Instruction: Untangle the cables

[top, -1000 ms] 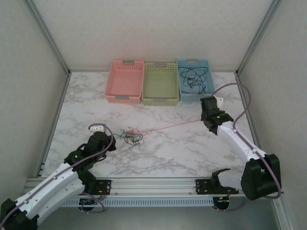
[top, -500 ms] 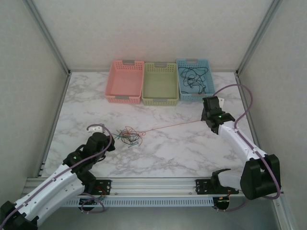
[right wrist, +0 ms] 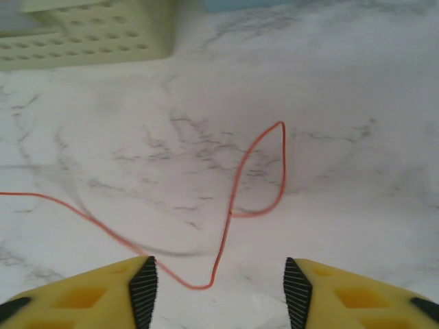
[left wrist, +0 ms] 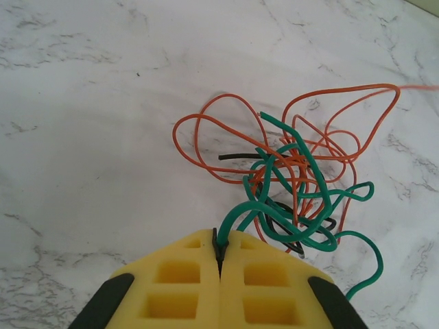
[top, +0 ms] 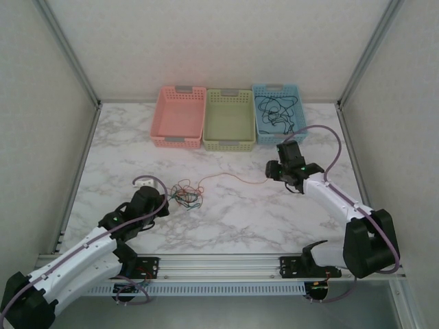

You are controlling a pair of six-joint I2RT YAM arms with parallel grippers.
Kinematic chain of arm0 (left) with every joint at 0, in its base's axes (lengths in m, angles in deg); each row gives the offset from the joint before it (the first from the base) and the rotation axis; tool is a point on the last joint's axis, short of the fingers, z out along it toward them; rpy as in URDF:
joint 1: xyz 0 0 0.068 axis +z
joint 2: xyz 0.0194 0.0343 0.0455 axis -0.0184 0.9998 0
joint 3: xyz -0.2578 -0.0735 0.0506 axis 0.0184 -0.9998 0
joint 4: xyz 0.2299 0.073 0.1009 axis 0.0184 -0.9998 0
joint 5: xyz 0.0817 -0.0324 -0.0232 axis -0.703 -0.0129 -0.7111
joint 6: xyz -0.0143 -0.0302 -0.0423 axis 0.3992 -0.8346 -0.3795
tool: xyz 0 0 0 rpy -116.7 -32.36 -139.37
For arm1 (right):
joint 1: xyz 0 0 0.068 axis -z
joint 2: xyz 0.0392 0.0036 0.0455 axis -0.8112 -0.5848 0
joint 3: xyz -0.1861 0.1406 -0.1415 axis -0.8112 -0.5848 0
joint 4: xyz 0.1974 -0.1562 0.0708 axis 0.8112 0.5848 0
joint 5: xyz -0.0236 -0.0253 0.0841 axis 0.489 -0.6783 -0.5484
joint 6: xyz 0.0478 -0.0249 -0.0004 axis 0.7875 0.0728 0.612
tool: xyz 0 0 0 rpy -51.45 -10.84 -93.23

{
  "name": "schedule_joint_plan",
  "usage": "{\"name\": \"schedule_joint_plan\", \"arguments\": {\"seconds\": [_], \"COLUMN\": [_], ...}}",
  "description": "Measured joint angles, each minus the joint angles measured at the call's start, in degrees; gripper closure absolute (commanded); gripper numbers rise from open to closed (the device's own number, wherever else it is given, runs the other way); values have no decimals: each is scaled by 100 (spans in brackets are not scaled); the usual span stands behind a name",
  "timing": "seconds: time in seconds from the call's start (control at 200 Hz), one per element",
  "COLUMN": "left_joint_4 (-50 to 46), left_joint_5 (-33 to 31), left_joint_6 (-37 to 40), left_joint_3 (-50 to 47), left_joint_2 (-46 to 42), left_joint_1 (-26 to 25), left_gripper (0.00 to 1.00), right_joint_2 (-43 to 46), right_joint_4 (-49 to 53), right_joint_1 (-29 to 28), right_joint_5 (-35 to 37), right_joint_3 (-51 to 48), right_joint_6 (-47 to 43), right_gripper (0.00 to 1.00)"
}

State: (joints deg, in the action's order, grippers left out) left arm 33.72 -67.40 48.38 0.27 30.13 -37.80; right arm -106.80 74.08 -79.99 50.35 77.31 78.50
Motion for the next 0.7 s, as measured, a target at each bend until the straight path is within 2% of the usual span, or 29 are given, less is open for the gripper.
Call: {"name": "schedule_joint_plan", "arguments": {"seconds": [0.185,0.32,0.496,0.696], "left_joint_4": [42,98,127,127], "left_joint_5": [72,81,85,87], "left_joint_6": [13,20,57,98], "left_joint_3": [0,2,2,7], "left_joint_2": [72,177,210,210], "left_joint_1": [11,11,11,11], "left_gripper": [100,100,100,100], "right_joint_2": [496,260,-741,-2291], "right_joint_4": [-509,-789,-1222,-1438], "right_joint_1": [-334,-793,-1508,-1987], "right_joint_5": [-494,-1086,-1746,-2153], "right_joint_3": [13,243,492,1150], "right_joint_6": [-94,28,402,828], "right_gripper": [43,49,62,67]}}
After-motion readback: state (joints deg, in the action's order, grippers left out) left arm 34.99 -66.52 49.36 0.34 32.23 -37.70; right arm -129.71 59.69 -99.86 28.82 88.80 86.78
